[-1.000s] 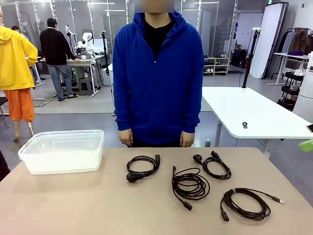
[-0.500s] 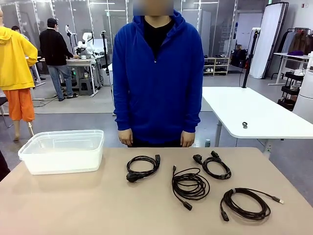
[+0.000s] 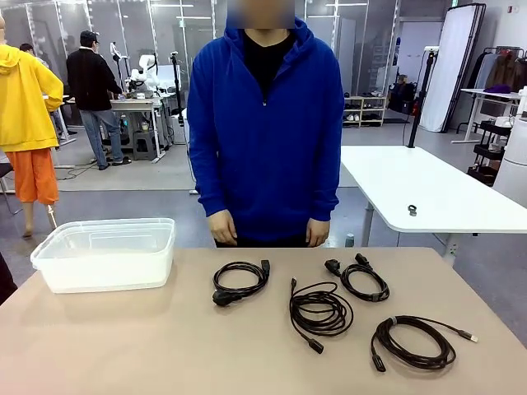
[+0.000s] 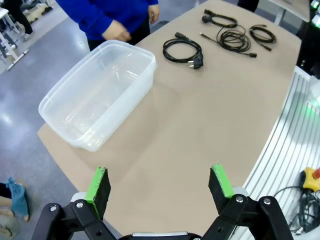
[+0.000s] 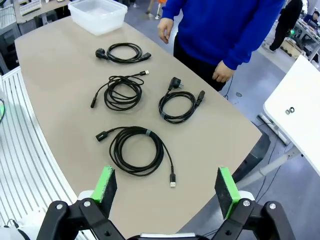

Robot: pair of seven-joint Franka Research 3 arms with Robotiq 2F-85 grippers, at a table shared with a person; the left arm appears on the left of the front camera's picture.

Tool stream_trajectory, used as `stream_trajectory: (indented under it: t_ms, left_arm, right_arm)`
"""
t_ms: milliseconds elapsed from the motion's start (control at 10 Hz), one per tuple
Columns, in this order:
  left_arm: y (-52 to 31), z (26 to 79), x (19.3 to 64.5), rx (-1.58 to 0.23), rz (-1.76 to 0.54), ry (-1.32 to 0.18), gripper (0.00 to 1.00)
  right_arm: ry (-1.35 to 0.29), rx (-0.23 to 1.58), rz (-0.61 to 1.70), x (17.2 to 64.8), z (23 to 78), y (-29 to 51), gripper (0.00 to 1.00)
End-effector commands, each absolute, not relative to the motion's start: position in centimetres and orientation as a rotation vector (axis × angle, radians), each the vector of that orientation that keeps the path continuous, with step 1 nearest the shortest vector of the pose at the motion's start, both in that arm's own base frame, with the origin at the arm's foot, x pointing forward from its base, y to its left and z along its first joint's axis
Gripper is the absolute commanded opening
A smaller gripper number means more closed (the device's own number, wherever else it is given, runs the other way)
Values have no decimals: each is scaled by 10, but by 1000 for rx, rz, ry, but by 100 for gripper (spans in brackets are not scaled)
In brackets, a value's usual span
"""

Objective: Organize and store the cables.
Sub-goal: Place the Power Cable into the Organizing box.

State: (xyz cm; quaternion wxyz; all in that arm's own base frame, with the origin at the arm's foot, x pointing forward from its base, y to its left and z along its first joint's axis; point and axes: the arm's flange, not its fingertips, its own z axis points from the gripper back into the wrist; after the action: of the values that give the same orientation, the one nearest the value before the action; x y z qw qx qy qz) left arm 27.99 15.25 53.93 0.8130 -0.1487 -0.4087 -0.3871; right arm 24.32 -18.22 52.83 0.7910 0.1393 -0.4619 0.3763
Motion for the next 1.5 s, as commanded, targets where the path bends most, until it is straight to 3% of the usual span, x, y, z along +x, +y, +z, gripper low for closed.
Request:
stream_trajectory:
  t_ms: [0,1400]
  left_arm:
    - [152,539,280,-311,-840,-869,100]
    - [152,539,280,-311,-840,-869,100]
  right_arm:
    - [-999,292,809,240,524,-190,100]
    - [-999,292,809,240,524,-190,100]
